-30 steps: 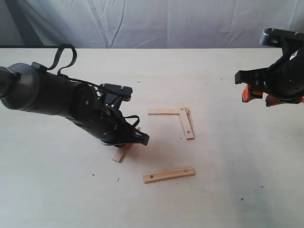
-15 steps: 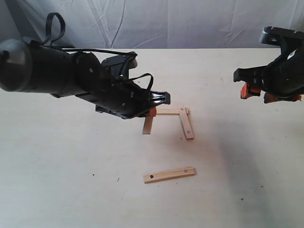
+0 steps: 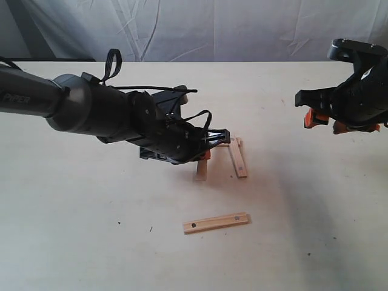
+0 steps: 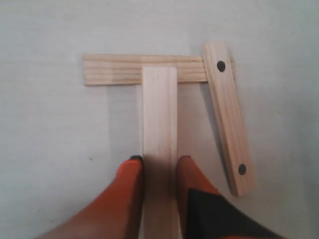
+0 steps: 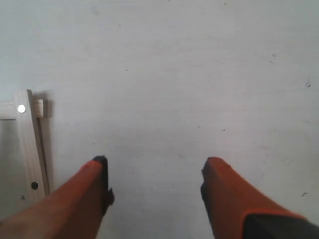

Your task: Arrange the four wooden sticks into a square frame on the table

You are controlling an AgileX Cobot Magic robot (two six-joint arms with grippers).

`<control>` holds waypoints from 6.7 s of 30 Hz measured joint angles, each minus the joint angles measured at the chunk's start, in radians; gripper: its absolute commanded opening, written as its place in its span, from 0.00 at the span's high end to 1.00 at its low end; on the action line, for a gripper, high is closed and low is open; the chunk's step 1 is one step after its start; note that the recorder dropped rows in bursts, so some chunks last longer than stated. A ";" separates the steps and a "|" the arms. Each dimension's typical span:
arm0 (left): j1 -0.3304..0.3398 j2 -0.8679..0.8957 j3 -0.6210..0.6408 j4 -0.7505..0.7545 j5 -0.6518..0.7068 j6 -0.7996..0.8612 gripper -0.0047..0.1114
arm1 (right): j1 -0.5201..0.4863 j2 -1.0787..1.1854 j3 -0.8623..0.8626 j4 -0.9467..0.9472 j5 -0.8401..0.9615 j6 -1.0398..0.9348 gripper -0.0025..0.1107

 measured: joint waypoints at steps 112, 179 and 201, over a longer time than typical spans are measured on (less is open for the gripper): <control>0.379 -0.700 0.185 0.442 0.287 0.050 0.96 | 0.487 0.281 -0.193 -0.045 0.047 -1.217 0.98; 0.379 -1.715 0.724 0.572 -0.018 0.060 0.96 | 0.150 -1.310 0.513 -0.053 -0.250 -0.282 0.97; 0.379 -1.717 0.724 0.577 -0.018 0.062 0.96 | 0.150 -1.561 0.795 -0.210 -0.264 -0.160 0.97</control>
